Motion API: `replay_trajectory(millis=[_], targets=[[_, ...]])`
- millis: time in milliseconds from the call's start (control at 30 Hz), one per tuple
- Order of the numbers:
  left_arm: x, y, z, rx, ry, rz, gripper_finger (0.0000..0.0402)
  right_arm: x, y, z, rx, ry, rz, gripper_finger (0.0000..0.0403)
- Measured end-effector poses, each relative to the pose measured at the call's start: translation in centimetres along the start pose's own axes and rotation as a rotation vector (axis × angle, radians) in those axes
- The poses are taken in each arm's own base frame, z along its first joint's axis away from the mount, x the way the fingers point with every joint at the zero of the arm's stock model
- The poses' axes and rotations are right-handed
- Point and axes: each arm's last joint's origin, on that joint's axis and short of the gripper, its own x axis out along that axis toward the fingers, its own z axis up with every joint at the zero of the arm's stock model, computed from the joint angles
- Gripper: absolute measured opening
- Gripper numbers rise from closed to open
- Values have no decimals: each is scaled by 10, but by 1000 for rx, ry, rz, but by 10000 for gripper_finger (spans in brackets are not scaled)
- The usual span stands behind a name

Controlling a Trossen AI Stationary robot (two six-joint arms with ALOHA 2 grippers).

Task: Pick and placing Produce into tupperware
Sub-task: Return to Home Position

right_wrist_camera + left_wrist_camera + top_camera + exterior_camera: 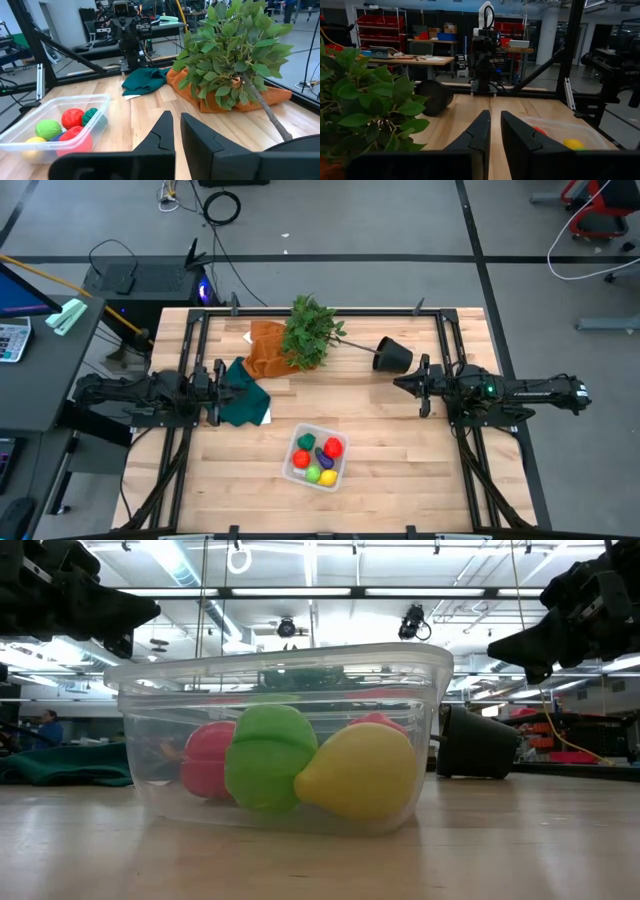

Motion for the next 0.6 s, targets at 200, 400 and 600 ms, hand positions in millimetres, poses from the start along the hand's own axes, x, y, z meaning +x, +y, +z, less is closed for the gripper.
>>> replay_trajectory(millis=[200,400,600], targets=[[0,0,0,0,0,0,59,0,0,0,-1,0,0,0],[0,0,0,0,0,0,53,0,0,0,-1,0,0,0],[0,0,0,0,0,0,49,0,0,0,-1,0,0,0]])
